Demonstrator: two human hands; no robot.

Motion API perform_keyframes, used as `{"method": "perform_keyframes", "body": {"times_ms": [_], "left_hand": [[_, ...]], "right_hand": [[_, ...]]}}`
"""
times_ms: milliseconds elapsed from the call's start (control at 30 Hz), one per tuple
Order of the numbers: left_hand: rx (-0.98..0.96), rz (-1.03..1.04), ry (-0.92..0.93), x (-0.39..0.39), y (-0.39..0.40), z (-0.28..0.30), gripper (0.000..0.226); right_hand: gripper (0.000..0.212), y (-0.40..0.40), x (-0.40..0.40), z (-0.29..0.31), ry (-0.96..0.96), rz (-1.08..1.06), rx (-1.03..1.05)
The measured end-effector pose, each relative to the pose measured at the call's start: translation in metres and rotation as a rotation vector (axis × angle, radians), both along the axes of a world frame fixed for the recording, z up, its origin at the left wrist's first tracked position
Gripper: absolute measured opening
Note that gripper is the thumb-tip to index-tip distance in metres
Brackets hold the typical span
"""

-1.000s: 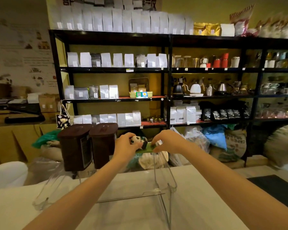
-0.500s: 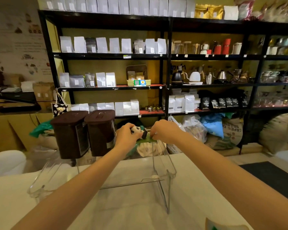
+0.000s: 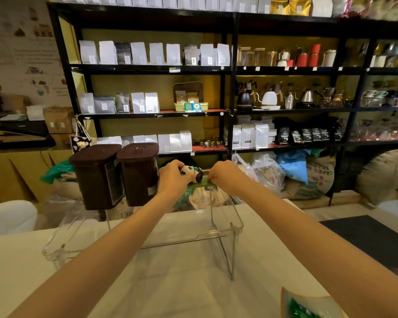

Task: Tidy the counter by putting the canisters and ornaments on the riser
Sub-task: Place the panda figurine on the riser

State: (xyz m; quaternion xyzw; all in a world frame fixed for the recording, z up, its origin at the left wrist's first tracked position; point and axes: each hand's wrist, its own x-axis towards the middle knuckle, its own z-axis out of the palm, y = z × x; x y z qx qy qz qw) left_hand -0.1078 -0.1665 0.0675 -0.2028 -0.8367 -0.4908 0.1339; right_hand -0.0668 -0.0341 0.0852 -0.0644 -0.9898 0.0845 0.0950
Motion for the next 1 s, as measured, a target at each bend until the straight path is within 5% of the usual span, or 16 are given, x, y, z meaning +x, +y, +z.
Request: {"method": "perform_keyframes", "body": {"times_ms": [233,567,1000], "left_hand": [[-0.106,-0.074,-0.020,0.010,-0.003,0.002,0.038],[-0.590,-0.170,0.058,0.049,-0.019,0.027,0.042],[-0.500,-0.505,0.354,0.156,0.015,0.013,0.052]], "right_hand": [[0.027,-0.002,0.012,-0.001,0.050,0.012,-0.027],[0.028,0.002,0.076,0.002,0.079,0.143,-0.062],[0.049,0.047,0.249,-0.067,0.159,-0.031,-0.226]]}}
